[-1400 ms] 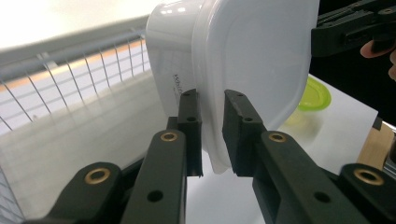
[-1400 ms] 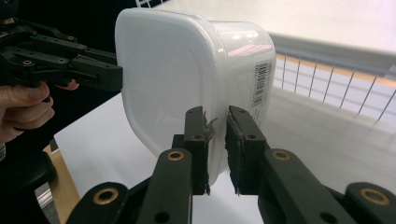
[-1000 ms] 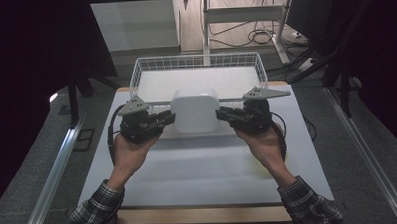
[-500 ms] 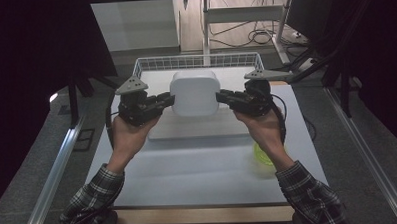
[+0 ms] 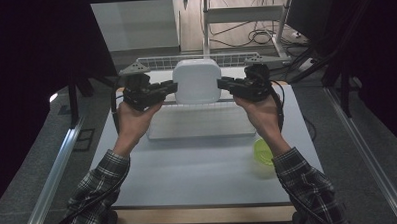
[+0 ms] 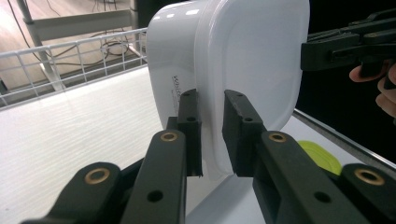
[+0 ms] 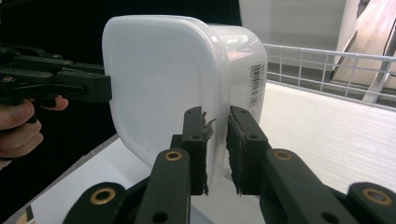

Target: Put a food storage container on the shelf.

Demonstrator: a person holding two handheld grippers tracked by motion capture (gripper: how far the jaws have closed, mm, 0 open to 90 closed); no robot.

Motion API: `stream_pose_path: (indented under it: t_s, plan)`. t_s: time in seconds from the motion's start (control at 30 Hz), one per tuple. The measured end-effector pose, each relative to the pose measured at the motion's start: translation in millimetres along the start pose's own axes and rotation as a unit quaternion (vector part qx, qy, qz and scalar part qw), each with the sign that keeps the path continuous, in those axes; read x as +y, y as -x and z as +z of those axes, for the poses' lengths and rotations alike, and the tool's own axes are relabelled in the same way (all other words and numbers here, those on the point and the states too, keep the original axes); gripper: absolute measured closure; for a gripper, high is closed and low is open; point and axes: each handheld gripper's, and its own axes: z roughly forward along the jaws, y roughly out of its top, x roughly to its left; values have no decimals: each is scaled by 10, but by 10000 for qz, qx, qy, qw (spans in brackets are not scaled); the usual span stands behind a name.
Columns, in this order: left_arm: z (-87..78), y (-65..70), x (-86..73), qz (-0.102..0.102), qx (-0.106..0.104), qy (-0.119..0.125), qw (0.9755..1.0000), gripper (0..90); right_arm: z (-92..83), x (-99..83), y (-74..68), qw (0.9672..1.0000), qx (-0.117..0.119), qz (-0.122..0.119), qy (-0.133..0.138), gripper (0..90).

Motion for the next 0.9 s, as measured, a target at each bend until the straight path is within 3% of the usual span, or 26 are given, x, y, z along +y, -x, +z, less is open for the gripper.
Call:
stream_pose_path:
  t_s: [0.1, 0.47, 0.9]
  plan:
    - [48, -50, -18, -93, -57, -32, 9999, 771, 35, 11, 40, 10000, 24, 58, -16, 775]
    - [155, -131, -41, -117, -64, -59, 9999, 728, 140, 30, 113, 9999, -19, 138, -75, 759]
    - [278, -170, 35, -73, -3, -1, 10000, 603, 283, 90, 164, 9998, -148, 115, -94, 617]
